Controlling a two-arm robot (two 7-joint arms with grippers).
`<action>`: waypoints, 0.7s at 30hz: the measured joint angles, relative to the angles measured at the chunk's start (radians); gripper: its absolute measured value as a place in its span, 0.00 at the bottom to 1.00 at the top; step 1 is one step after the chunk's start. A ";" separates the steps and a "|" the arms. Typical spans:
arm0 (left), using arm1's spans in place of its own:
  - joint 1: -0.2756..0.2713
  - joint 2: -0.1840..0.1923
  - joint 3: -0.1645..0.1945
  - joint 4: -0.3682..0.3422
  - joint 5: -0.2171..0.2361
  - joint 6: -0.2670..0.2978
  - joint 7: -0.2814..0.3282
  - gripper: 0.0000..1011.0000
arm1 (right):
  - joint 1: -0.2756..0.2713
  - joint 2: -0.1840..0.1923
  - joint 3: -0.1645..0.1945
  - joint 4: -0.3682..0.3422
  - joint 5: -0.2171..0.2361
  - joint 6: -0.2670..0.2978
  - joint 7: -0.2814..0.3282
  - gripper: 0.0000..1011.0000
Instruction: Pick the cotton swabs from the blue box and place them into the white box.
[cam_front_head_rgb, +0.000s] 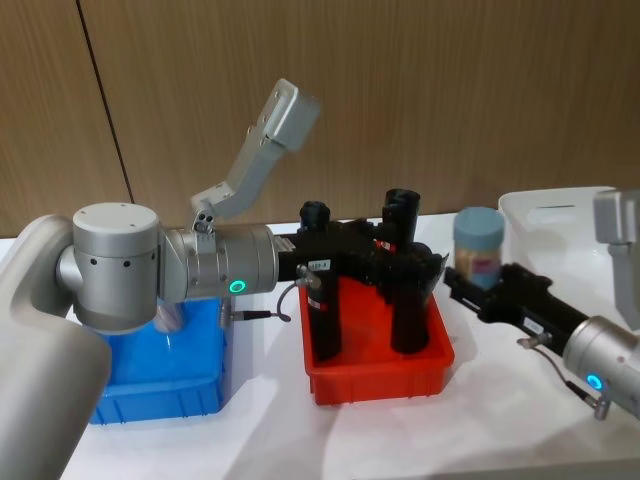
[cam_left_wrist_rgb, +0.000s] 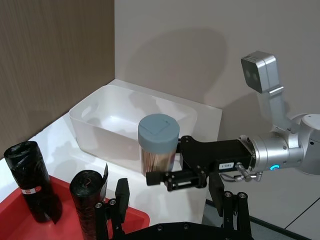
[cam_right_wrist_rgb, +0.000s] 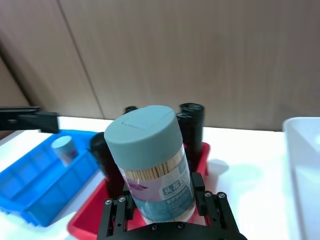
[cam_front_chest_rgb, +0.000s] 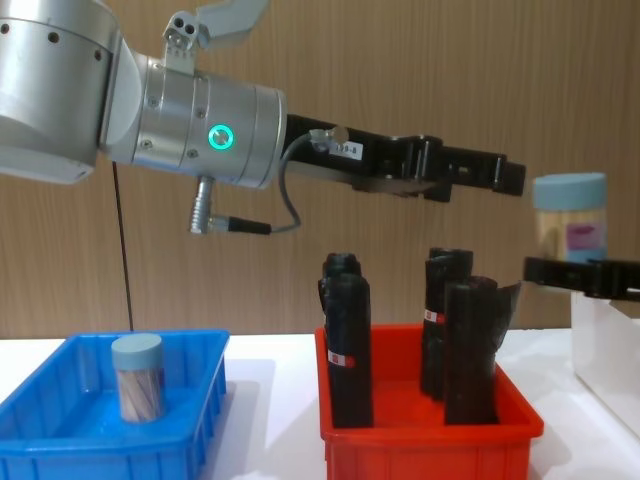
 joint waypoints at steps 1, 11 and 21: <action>0.000 0.000 0.000 0.000 0.000 0.000 0.000 0.99 | 0.000 0.002 0.004 0.009 0.003 -0.007 -0.010 0.67; 0.000 0.000 0.000 0.000 0.000 0.000 0.000 0.99 | 0.017 0.014 0.031 0.064 -0.001 -0.043 -0.075 0.67; 0.000 0.000 0.000 0.000 0.000 0.000 0.000 0.99 | 0.058 0.027 0.062 0.148 -0.036 -0.074 -0.141 0.67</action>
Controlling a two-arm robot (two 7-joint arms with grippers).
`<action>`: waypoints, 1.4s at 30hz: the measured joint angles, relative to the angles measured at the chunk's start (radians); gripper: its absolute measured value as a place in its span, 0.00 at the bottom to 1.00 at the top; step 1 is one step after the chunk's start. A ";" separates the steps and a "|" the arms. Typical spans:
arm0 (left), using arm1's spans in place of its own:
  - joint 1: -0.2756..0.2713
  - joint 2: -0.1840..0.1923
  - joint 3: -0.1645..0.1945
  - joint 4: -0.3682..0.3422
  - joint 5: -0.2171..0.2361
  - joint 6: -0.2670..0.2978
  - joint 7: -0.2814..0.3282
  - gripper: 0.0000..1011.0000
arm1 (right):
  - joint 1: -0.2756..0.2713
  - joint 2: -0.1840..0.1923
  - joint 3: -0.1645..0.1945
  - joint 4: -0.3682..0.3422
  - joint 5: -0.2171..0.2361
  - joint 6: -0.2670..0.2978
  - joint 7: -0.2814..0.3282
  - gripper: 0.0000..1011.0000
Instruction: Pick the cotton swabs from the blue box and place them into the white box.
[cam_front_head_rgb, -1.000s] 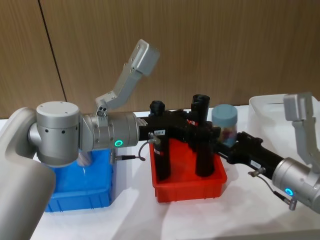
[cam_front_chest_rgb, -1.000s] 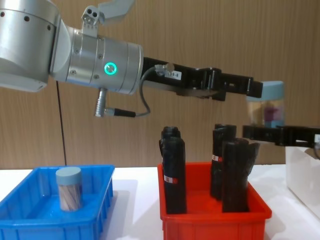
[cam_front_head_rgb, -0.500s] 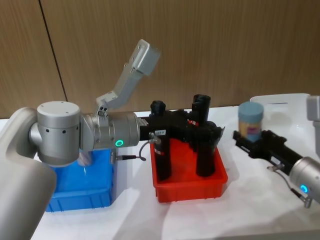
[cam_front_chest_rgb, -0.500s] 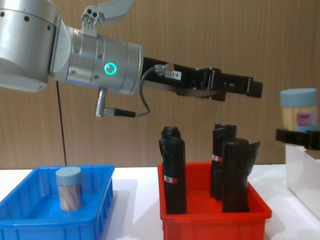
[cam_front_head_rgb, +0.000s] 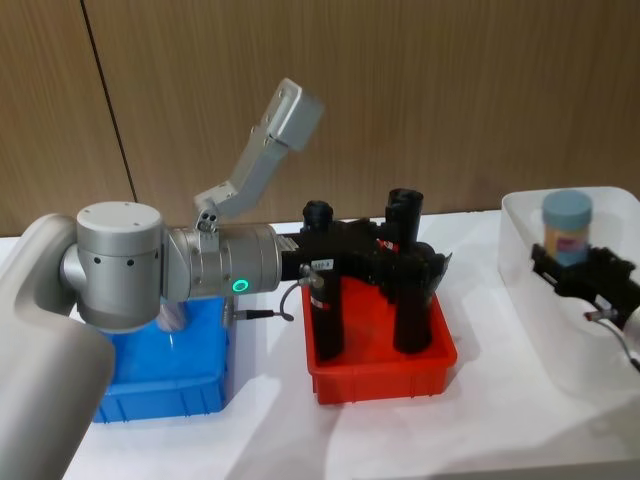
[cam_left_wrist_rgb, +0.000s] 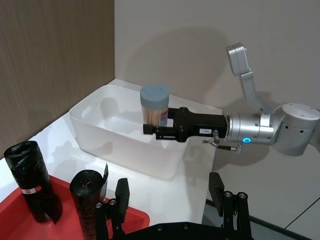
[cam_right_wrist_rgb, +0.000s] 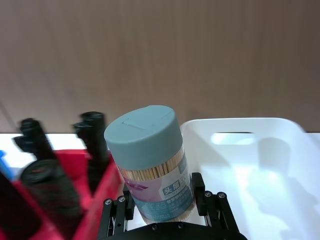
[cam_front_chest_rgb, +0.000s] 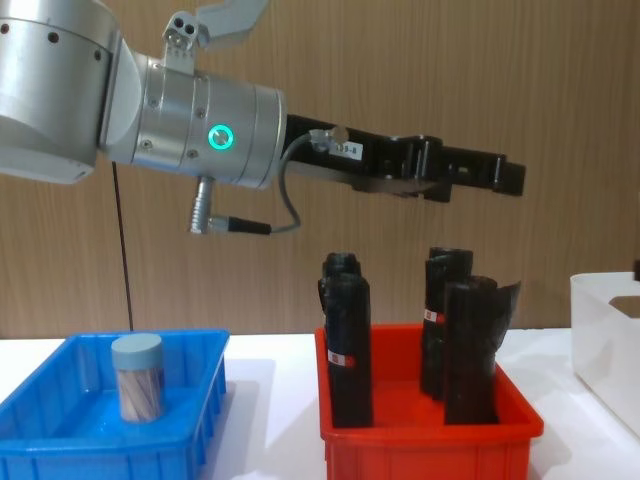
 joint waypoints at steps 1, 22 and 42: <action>0.000 0.000 0.000 0.000 0.000 0.000 0.000 0.99 | 0.005 0.001 0.003 0.010 -0.003 -0.002 -0.004 0.67; 0.000 0.000 0.000 0.000 0.000 0.000 0.000 0.99 | 0.076 0.014 0.043 0.174 -0.045 -0.013 -0.049 0.69; 0.000 0.000 0.000 0.000 0.000 0.000 0.000 0.99 | 0.069 0.019 0.059 0.187 -0.045 -0.018 -0.055 0.99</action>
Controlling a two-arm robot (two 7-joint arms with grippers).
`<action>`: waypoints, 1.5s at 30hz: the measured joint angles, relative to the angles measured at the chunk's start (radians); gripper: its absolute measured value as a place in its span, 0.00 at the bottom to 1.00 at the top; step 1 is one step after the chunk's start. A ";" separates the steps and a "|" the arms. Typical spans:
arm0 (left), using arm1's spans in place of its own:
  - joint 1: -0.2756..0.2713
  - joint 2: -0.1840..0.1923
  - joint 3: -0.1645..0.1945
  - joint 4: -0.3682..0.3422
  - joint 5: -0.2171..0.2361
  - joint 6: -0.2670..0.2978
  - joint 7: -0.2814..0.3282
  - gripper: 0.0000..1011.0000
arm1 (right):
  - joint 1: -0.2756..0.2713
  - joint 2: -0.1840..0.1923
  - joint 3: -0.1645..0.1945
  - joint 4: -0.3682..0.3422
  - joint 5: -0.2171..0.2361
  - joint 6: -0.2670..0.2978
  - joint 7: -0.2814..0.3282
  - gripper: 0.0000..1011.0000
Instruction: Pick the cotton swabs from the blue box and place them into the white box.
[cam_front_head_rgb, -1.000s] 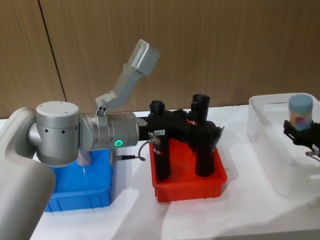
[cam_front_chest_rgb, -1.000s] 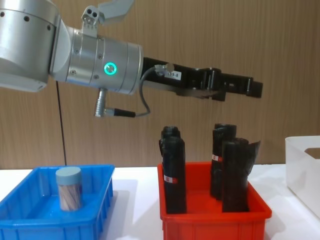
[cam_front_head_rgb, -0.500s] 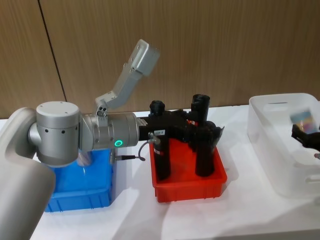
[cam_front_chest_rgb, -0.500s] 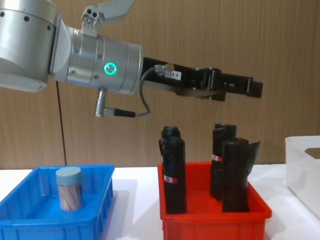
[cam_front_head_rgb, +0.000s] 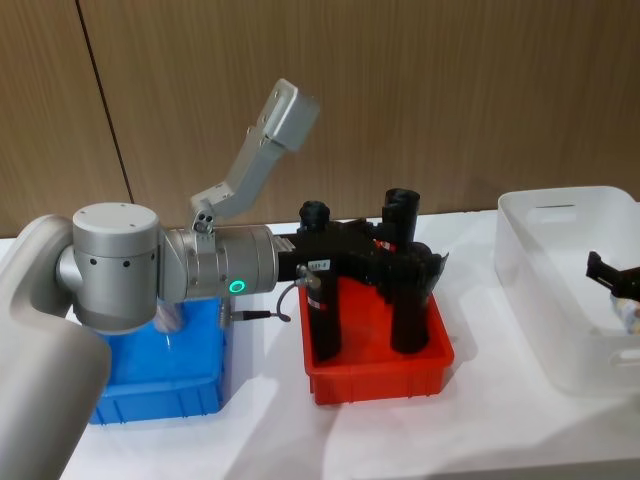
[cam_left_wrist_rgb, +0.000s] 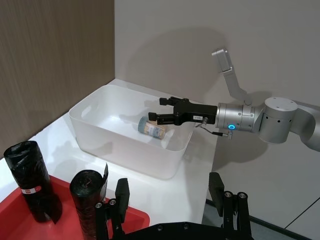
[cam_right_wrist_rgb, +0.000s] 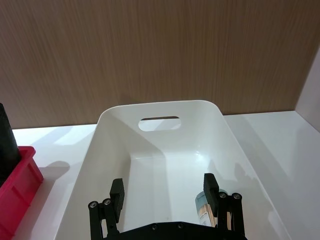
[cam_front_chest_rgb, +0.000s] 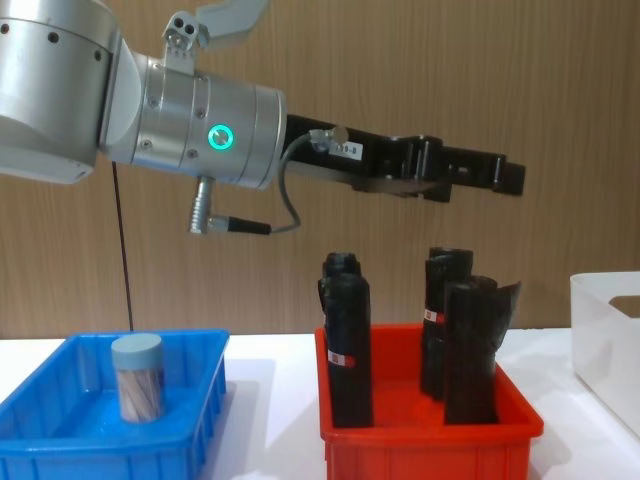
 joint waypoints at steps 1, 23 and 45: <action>0.000 0.000 0.000 0.000 0.000 0.000 0.000 0.99 | -0.001 0.000 0.000 -0.001 0.000 0.000 0.000 0.99; 0.000 0.000 0.000 0.000 0.000 0.000 0.000 0.99 | -0.009 0.002 0.005 -0.011 -0.001 -0.006 -0.003 0.99; 0.044 0.017 0.005 -0.030 0.012 -0.054 0.081 0.99 | -0.066 -0.008 -0.014 -0.095 -0.024 -0.026 -0.003 0.99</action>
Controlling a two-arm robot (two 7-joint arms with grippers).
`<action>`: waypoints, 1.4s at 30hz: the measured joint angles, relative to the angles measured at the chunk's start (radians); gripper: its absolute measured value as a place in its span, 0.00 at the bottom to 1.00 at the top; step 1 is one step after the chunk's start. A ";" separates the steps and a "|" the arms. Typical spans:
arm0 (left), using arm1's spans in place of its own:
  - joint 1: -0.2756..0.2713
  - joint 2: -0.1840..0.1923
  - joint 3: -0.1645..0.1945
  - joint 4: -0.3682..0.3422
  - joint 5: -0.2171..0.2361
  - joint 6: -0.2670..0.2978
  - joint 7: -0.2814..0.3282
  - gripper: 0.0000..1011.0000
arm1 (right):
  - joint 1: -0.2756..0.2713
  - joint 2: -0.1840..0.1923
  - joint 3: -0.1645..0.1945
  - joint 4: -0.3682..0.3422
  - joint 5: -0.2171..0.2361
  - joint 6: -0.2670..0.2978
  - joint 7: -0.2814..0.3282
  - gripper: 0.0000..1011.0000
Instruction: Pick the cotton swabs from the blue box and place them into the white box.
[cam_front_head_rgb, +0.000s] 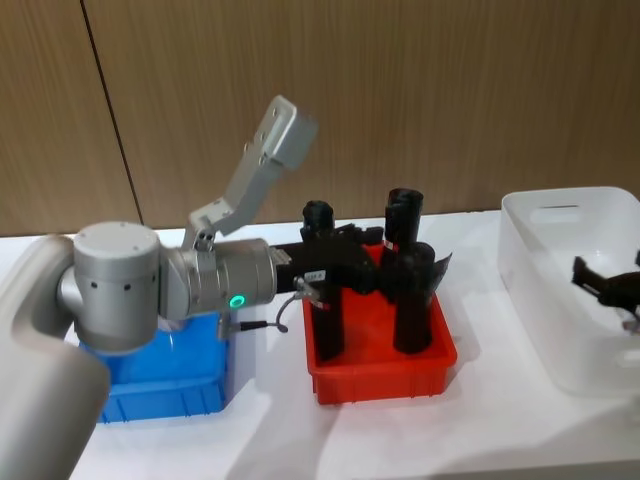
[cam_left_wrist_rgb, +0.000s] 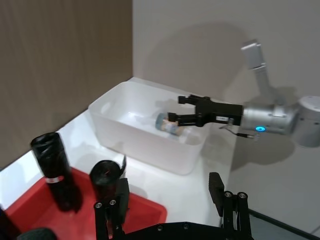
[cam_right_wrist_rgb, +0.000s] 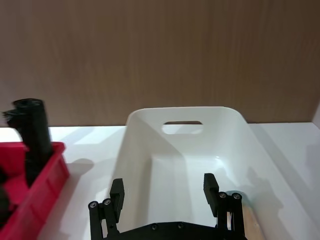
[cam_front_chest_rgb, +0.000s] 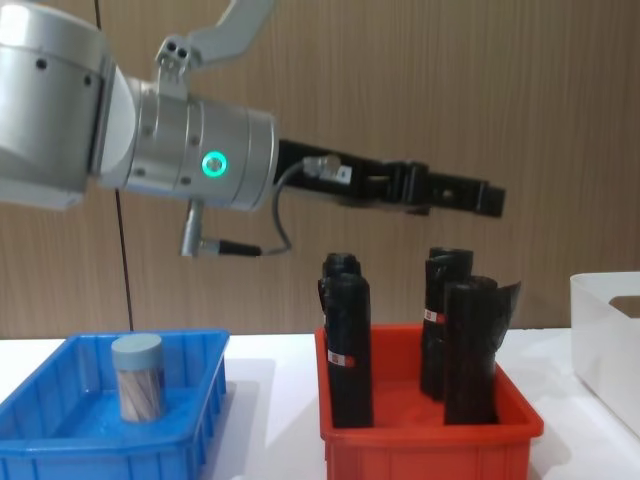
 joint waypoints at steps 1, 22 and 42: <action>0.005 0.002 0.001 -0.004 0.001 -0.006 0.010 0.99 | -0.012 -0.002 -0.004 -0.018 -0.004 -0.004 0.000 0.99; 0.157 0.063 0.020 -0.109 0.045 -0.189 0.292 0.99 | -0.197 -0.036 -0.067 -0.291 -0.075 -0.066 0.007 0.99; 0.298 0.119 0.038 -0.207 0.084 -0.358 0.552 0.99 | -0.304 -0.055 -0.104 -0.448 -0.117 -0.103 0.011 0.99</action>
